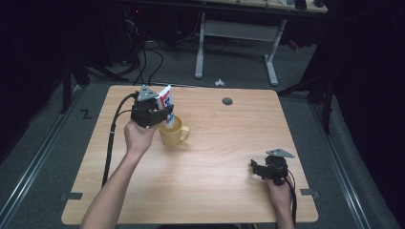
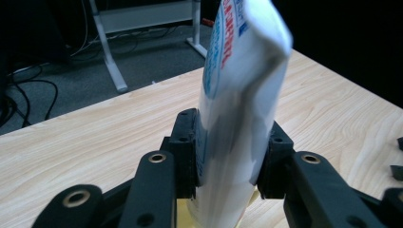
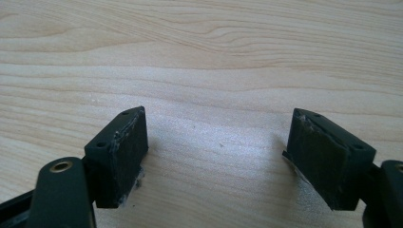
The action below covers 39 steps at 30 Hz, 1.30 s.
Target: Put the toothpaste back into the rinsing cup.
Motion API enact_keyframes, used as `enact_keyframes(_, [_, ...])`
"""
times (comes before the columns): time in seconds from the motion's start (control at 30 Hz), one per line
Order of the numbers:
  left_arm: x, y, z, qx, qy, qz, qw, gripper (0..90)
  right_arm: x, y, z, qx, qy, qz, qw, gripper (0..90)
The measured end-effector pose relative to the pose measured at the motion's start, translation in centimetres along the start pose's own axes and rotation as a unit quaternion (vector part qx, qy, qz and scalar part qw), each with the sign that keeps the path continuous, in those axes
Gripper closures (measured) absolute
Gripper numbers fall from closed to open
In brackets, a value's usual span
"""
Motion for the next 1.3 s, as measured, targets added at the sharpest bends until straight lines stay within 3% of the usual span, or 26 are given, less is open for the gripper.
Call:
enact_keyframes(0.6, [-2.3, -0.7, 0.9, 0.003, 0.014, 0.009, 0.9999, 65.2, 0.0, 0.0, 0.0, 0.000, 0.000, 0.000, 1.0000, 21.7])
enact_keyframes(1.0, [-3.8, -2.4, 1.7, 0.017, 0.022, 0.027, 0.9992, 65.0, 0.0, 0.0, 0.0, 0.000, 0.000, 0.000, 1.0000, 21.6])
enact_keyframes(1.3, [-4.7, -3.1, 1.7, 0.013, 0.023, 0.037, 0.9990, 65.1, 0.0, 0.0, 0.0, 0.000, 0.000, 0.000, 1.0000, 21.6])
Point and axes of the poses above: each handheld gripper's, and its own axes: x roughly backward along the jaws, y roughly out of its top, z roughly to its left, the point moved 4 cm from there along -x, roughly forward along the jaws, and after that the axes turned 11 degrees about -y, right-handed, at the moved point
